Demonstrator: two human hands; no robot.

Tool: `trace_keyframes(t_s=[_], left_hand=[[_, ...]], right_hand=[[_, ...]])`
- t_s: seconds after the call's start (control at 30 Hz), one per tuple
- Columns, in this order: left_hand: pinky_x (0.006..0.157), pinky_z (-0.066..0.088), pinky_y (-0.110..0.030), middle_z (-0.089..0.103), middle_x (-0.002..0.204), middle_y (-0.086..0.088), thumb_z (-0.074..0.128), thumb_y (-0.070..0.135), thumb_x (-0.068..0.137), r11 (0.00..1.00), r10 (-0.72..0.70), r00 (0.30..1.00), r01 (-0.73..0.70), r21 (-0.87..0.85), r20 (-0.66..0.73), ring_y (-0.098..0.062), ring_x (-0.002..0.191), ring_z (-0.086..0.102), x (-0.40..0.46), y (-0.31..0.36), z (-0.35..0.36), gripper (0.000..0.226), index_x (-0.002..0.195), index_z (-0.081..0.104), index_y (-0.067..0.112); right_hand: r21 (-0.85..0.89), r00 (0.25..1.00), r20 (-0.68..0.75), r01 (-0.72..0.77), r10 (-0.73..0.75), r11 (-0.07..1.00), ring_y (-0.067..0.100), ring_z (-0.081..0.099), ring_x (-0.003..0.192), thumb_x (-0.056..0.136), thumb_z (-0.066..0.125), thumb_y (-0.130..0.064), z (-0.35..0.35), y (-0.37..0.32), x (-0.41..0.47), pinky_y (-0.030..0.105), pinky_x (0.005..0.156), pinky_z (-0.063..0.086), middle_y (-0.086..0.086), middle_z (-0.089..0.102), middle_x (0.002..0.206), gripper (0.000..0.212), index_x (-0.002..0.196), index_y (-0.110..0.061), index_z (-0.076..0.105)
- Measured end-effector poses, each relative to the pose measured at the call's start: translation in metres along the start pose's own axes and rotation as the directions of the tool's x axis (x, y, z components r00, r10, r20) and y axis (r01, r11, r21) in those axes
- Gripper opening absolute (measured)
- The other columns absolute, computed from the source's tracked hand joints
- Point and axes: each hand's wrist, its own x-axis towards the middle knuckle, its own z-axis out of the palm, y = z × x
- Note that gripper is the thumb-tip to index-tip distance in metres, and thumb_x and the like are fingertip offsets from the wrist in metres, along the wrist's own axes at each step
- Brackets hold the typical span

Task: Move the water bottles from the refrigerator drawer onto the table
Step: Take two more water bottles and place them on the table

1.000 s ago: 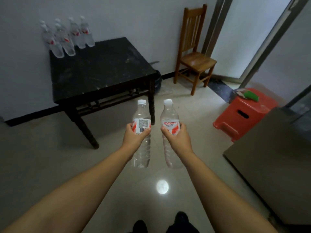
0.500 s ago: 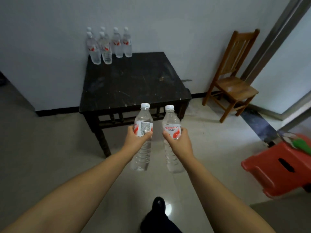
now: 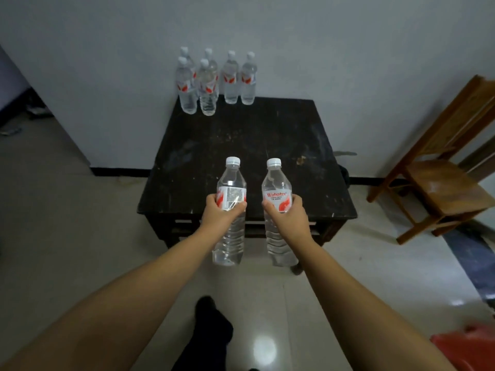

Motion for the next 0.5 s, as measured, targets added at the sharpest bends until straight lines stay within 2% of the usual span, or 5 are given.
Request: trace_keyframes(t_s=[0.3, 0.5], left_hand=[[0.092, 0.052, -0.046, 0.057, 0.114, -0.002, 0.076, 0.037, 0.075, 1.000, -0.029, 0.995, 0.028, 0.013, 0.095, -0.023, 0.101, 0.061, 0.175, 0.054, -0.023, 0.068, 0.128, 0.037, 0.021], [0.091, 0.053, -0.044, 0.059, 0.115, -0.003, 0.078, 0.035, 0.074, 0.999, -0.017, 0.990, 0.013, 0.030, 0.141, -0.022, 0.100, 0.063, 0.260, 0.086, -0.023, 0.067, 0.126, 0.039, 0.020]], right_hand=[[0.063, 0.996, -0.075, -0.051, 0.055, 0.997, 0.019, 0.059, 0.108, 0.076, 0.071, -0.053, 0.049, -0.063, 0.143, 0.037, 0.091, 0.054, 0.004, 0.055, 0.125, 0.073, 0.133, -0.019, 0.039], [0.069, 0.989, -0.106, -0.093, 0.100, 0.993, 0.020, 0.059, 0.109, 0.077, 0.072, -0.051, 0.071, -0.094, 0.212, 0.039, 0.092, 0.054, 0.003, 0.054, 0.126, 0.074, 0.134, -0.019, 0.038]])
